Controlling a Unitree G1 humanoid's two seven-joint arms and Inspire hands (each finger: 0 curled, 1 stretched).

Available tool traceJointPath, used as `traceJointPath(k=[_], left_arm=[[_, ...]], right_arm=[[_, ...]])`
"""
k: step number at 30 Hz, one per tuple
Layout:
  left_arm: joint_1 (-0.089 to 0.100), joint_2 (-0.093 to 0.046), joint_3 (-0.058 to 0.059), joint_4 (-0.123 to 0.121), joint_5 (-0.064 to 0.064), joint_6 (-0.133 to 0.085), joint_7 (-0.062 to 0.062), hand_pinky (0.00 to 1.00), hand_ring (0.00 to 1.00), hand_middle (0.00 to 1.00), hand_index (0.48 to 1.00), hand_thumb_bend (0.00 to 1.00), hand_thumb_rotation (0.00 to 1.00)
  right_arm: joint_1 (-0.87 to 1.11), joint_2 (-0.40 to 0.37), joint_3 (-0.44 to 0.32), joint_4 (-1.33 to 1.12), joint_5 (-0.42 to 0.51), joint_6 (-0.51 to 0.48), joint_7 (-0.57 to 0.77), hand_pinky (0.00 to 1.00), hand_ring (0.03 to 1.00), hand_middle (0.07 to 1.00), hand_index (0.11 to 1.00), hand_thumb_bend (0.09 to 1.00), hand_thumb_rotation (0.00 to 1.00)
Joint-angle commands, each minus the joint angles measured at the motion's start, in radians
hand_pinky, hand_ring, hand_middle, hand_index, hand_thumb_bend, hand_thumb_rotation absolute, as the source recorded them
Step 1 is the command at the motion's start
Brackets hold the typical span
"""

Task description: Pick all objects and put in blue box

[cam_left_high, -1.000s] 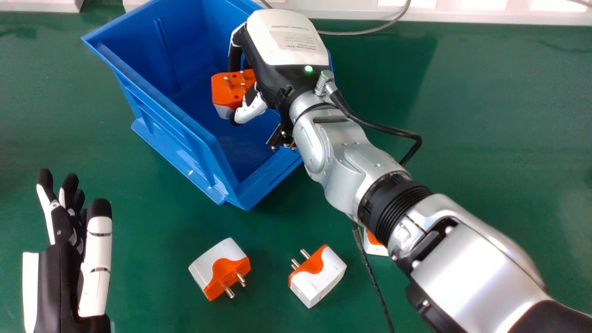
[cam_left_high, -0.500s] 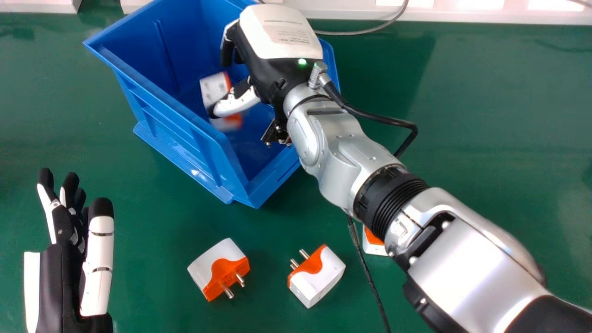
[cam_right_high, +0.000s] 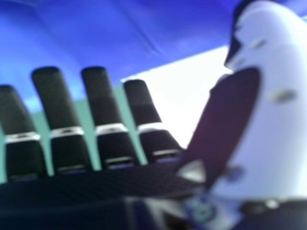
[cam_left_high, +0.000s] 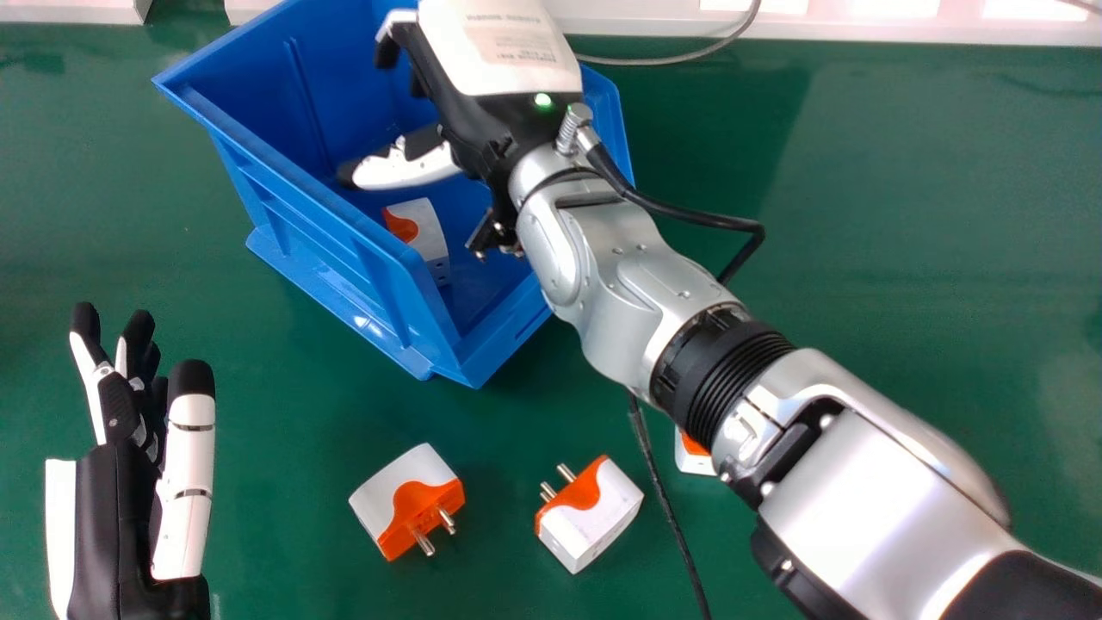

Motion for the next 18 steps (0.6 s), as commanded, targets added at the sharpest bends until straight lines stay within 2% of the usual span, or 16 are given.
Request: traceJointPath(k=[1, 5, 8, 9, 10, 12, 15, 17, 18], left_arm=[[0.002, 0.011, 0.001, -0.030, 0.012, 0.001, 0.003, 1.00, 1.00, 0.99, 0.992, 0.48, 0.82], [-0.001, 0.015, 0.000, -0.035, 0.024, 0.017, 0.005, 1.00, 1.00, 0.99, 0.996, 0.47, 0.84], [-0.003, 0.023, -0.001, -0.030, 0.038, 0.017, 0.002, 1.00, 1.00, 1.00, 0.999, 0.45, 0.86], [-0.006, 0.024, 0.000, -0.028, 0.047, 0.016, 0.007, 1.00, 1.00, 1.00, 1.000, 0.45, 0.86], [-0.007, 0.024, 0.000, -0.026, 0.051, 0.015, 0.009, 1.00, 1.00, 0.99, 0.999, 0.42, 0.87], [-0.011, 0.022, -0.002, -0.022, 0.049, 0.015, 0.010, 1.00, 1.00, 0.99, 0.999, 0.39, 0.89], [-0.014, 0.023, -0.006, -0.022, 0.051, 0.019, 0.008, 1.00, 1.00, 1.00, 1.000, 0.39, 0.91], [-0.018, 0.023, -0.007, -0.025, 0.051, 0.029, 0.009, 1.00, 1.00, 1.00, 1.000, 0.38, 0.90], [-0.020, 0.024, -0.008, -0.025, 0.053, 0.032, 0.009, 1.00, 1.00, 1.00, 1.000, 0.37, 0.89]], right_arm=[[0.035, 0.048, -0.022, -0.084, 0.016, 0.011, -0.025, 0.39, 0.491, 0.614, 0.712, 0.463, 0.34], [0.122, 0.012, -0.037, -0.275, 0.021, 0.053, 0.015, 0.37, 0.476, 0.610, 0.733, 0.419, 0.32], [0.209, -0.026, -0.036, -0.458, 0.006, 0.085, 0.040, 0.32, 0.428, 0.574, 0.692, 0.418, 0.22], [0.241, -0.036, -0.038, -0.523, 0.002, 0.100, 0.049, 0.32, 0.430, 0.575, 0.688, 0.418, 0.20], [0.271, -0.049, -0.037, -0.584, -0.006, 0.109, 0.055, 0.33, 0.458, 0.594, 0.699, 0.424, 0.19], [0.336, -0.072, -0.039, -0.713, -0.022, 0.131, 0.071, 0.36, 0.505, 0.625, 0.705, 0.451, 0.17], [0.446, -0.119, -0.049, -0.933, -0.048, 0.159, 0.123, 0.39, 0.543, 0.665, 0.724, 0.423, 0.24], [0.509, -0.148, -0.060, -1.055, -0.058, 0.167, 0.153, 0.38, 0.534, 0.669, 0.727, 0.407, 0.26], [0.537, -0.168, -0.064, -1.107, -0.069, 0.168, 0.161, 0.40, 0.560, 0.684, 0.721, 0.394, 0.26]])
